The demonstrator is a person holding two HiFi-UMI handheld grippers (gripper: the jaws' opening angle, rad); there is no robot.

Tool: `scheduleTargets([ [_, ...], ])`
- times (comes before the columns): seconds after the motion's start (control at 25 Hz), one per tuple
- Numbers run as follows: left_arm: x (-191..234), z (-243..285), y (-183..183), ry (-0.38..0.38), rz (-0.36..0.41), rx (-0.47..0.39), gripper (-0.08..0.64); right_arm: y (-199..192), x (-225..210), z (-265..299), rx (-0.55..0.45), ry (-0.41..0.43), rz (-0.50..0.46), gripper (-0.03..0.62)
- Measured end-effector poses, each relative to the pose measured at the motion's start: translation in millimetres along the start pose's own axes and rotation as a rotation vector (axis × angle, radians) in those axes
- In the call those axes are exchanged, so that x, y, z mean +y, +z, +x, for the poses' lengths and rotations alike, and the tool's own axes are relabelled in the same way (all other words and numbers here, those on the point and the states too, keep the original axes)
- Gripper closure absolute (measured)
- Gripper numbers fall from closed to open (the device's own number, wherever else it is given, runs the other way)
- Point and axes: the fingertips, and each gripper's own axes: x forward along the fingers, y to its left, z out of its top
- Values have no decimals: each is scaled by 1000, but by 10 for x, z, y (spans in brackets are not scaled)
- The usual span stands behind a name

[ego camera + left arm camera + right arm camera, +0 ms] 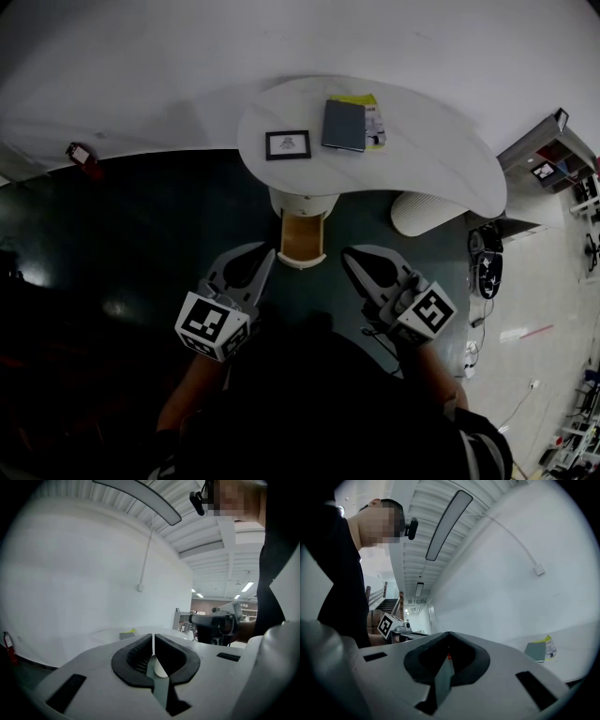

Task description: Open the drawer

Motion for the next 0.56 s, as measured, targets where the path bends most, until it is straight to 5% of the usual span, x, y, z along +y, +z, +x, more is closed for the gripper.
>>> scheduleTargets([
  [0.56, -314, 82, -36, -22, 0, 0, 534, 47, -19, -325, -16, -18, -13, 577],
])
